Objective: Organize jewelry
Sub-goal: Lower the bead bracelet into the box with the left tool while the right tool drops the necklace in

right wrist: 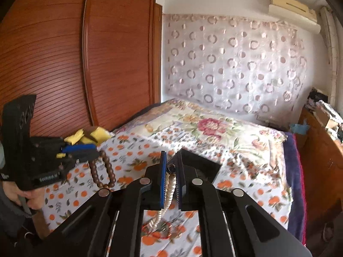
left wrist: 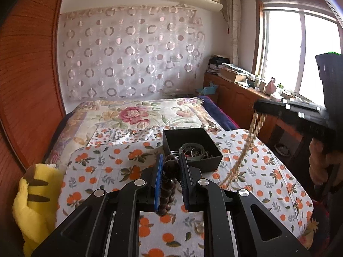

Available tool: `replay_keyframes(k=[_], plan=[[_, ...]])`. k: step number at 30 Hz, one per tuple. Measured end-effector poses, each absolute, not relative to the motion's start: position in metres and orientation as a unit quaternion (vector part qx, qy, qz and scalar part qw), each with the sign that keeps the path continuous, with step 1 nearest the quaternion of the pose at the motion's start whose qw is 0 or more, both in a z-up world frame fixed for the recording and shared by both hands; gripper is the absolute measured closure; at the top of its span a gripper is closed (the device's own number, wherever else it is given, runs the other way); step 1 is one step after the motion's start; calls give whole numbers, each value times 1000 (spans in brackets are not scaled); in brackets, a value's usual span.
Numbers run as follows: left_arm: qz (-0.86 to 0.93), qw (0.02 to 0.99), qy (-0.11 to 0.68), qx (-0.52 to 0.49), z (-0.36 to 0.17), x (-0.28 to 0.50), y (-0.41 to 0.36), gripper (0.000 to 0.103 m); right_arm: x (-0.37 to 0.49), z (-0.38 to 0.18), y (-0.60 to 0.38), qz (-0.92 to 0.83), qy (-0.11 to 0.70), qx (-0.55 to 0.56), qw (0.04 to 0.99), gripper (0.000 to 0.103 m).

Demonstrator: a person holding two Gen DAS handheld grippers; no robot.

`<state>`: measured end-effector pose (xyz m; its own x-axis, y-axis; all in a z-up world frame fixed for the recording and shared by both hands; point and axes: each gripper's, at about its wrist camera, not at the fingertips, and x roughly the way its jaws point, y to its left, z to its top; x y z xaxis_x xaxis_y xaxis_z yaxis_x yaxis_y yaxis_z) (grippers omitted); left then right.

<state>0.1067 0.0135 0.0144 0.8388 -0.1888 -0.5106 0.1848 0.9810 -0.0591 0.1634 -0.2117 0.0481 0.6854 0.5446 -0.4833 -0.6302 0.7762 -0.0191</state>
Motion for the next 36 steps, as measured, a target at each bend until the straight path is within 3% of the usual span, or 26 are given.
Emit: replay_keyframes(k=[14, 36], plan=[[-119, 955, 273, 9, 17, 169, -10, 89, 227, 100, -231, 318, 179, -74, 928, 94], [-141, 945, 294, 15, 4, 265, -41, 89, 289, -45, -204, 324, 325, -87, 884, 92]])
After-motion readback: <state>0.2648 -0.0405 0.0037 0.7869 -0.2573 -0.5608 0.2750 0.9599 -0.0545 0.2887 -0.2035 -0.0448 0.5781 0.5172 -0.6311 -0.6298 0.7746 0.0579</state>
